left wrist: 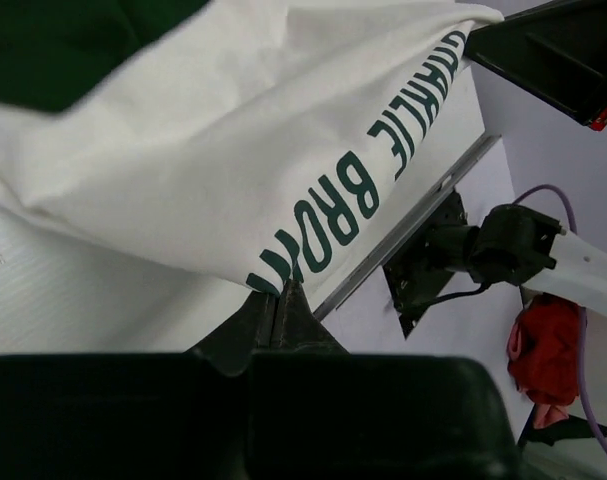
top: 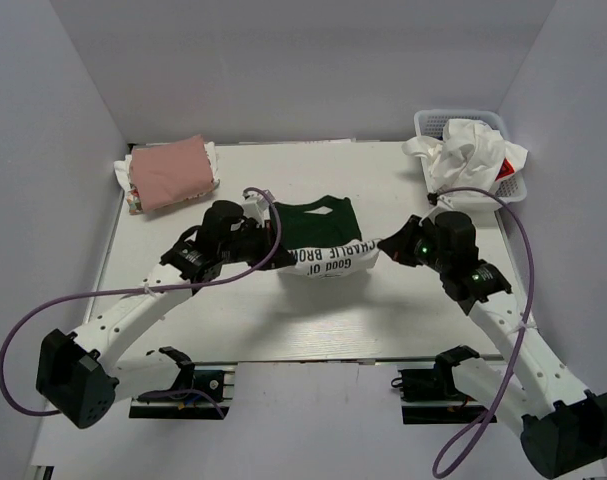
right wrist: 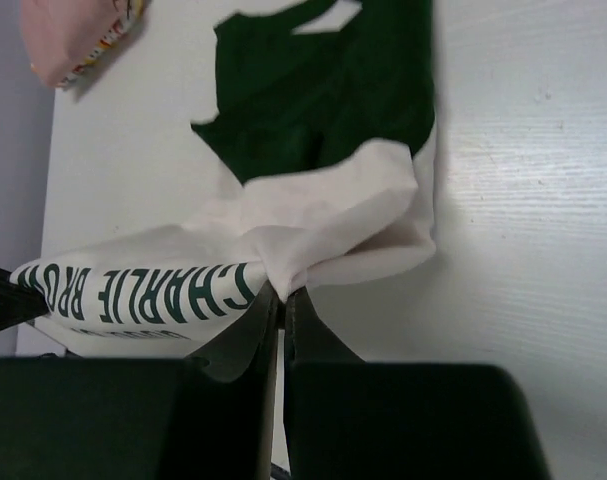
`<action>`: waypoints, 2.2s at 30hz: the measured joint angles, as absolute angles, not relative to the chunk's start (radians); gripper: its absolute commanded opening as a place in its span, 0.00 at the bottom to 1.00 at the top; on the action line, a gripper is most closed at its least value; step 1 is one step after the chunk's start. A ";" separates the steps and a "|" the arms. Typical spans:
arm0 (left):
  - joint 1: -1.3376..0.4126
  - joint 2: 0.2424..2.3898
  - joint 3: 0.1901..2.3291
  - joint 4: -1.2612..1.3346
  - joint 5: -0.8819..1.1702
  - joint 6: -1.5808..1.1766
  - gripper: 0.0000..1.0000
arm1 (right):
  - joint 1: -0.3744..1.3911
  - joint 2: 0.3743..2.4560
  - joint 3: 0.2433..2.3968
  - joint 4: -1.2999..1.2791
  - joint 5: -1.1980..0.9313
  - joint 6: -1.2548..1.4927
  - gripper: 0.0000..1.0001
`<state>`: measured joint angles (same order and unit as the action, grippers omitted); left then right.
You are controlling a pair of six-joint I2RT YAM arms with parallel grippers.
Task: Fold and stack the t-shirts
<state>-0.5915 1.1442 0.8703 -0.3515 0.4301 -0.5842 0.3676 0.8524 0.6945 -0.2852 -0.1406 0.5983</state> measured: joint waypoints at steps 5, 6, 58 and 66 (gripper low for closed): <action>-0.585 1.148 0.924 -0.342 0.360 -0.596 0.00 | 0.367 0.951 0.833 -0.303 -0.106 0.632 0.00; -0.582 1.159 0.939 -0.342 0.340 -0.603 0.00 | 0.367 0.978 0.862 -0.301 -0.099 0.640 0.00; -0.285 1.963 1.555 -0.285 0.177 -0.696 1.00 | 0.358 1.733 1.377 -0.160 -0.410 0.343 0.90; -0.306 2.168 1.614 -0.210 0.290 -0.719 1.00 | 0.357 1.906 1.229 0.110 -0.673 0.421 0.90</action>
<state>-0.3061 2.1677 1.6138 -0.2104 0.2897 -0.7189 0.3573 1.9064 1.2285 0.1097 -0.6727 0.4206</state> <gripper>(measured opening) 0.997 0.899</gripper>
